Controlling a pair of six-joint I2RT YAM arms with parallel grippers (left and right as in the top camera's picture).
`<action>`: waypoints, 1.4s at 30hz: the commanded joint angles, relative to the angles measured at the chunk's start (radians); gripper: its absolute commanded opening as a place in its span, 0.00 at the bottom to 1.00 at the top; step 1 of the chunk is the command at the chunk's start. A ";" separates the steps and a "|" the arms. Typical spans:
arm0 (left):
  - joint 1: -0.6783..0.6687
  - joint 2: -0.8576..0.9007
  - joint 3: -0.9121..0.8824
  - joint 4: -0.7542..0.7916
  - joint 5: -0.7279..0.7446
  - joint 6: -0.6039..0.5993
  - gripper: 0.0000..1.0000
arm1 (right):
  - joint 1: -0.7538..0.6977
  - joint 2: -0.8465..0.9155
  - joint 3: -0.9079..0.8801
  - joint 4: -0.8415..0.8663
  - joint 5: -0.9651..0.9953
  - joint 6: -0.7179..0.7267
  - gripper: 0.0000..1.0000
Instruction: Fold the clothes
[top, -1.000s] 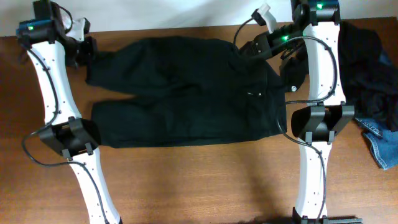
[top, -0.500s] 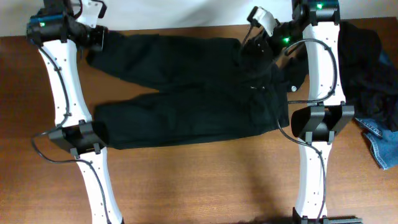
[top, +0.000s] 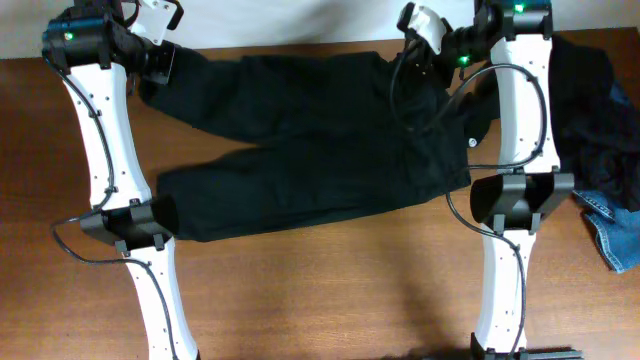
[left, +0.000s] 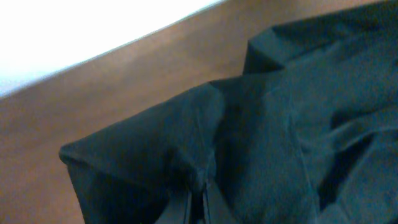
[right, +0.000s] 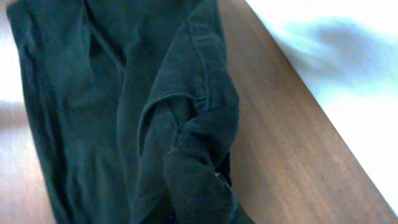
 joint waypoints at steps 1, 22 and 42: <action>0.003 -0.044 0.018 -0.034 0.001 -0.042 0.01 | 0.001 -0.068 0.018 0.003 -0.044 0.148 0.04; 0.019 -0.050 0.018 -0.112 0.000 -0.279 0.00 | 0.045 -0.074 0.018 -0.047 -0.035 0.426 0.04; 0.020 -0.050 -0.217 -0.119 0.042 -0.400 0.00 | 0.045 -0.074 0.017 -0.163 0.110 0.846 0.04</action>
